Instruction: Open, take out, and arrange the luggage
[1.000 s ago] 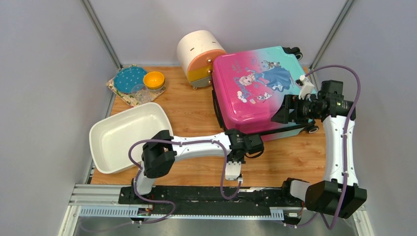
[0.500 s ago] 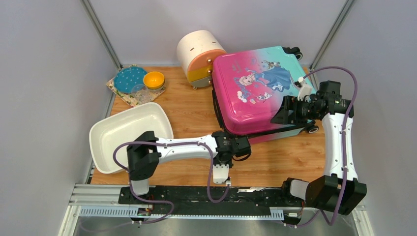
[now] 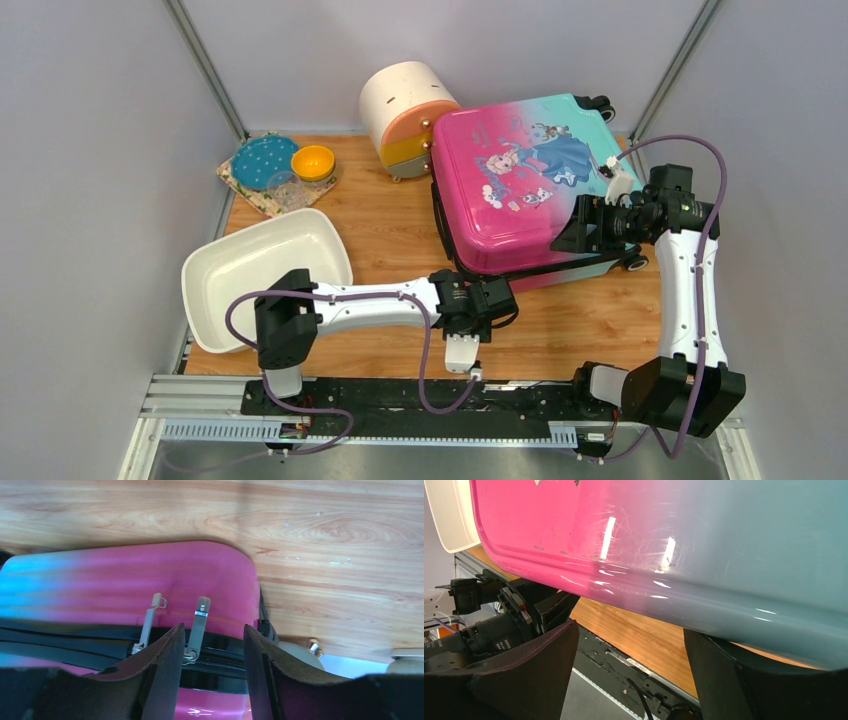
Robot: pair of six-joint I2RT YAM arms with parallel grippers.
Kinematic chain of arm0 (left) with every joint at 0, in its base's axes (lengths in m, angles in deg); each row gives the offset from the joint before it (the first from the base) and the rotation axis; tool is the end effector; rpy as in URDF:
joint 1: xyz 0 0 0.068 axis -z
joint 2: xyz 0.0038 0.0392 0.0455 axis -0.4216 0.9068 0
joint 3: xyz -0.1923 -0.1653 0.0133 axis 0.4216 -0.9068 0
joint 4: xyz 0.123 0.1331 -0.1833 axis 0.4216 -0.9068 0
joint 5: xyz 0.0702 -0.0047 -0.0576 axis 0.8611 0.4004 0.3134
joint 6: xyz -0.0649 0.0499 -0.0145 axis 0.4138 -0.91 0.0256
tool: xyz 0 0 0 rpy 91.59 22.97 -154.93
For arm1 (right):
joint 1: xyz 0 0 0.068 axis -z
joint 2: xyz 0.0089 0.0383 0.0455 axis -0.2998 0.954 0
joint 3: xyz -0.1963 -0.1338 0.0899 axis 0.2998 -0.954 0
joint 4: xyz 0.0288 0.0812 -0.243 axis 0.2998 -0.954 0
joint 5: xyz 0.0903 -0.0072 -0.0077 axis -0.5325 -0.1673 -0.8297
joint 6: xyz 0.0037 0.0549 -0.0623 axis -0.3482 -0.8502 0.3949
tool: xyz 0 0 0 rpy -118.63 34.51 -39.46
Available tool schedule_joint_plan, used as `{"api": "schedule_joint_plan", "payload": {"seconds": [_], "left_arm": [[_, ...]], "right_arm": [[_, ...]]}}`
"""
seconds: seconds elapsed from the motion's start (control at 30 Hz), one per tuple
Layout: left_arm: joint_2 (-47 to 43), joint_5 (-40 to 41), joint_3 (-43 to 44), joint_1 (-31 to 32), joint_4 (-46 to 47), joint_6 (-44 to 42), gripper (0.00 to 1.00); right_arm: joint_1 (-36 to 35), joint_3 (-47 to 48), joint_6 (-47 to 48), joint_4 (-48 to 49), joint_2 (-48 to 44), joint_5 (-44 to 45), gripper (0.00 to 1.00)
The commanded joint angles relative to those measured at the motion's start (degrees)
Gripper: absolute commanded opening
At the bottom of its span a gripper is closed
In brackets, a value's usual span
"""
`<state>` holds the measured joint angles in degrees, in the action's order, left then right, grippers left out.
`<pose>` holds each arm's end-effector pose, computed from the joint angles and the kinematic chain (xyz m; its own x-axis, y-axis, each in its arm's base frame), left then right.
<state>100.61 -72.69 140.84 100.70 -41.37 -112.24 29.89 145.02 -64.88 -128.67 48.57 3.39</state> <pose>0.1095 -0.3507 0.1818 0.9416 0.0206 0.3362 -0.0510 -0.9779 0.2026 0.2295 -0.0014 0.3049 -0.8502 0.0222 -0.5259 -0.2913 0.8123 0.5052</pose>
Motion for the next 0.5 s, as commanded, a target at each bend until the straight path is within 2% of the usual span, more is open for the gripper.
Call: {"api": "schedule_joint_plan", "payload": {"seconds": [0.0, 0.37, 0.4, 0.47], "left_arm": [[1.2, -0.3, 1.4, 0.4, 3.4, -3.5, 0.55], [5.7, -1.3, 4.9, -1.7, 3.4, -3.5, 0.49], [5.9, -1.3, 4.8, -1.8, 3.3, -3.5, 0.47], [6.0, -1.4, 5.1, -2.2, 1.8, -3.3, 0.36]], "right_arm": [[-0.1, 0.8, 2.9, 11.4, 0.9, -2.5, 0.84], [-0.1, 0.8, 3.0, 11.4, 1.0, -2.7, 0.84], [-0.1, 0.8, 3.0, 11.4, 1.1, -2.6, 0.84], [0.0, 0.8, 3.1, 11.4, 1.1, -2.6, 0.84]]}}
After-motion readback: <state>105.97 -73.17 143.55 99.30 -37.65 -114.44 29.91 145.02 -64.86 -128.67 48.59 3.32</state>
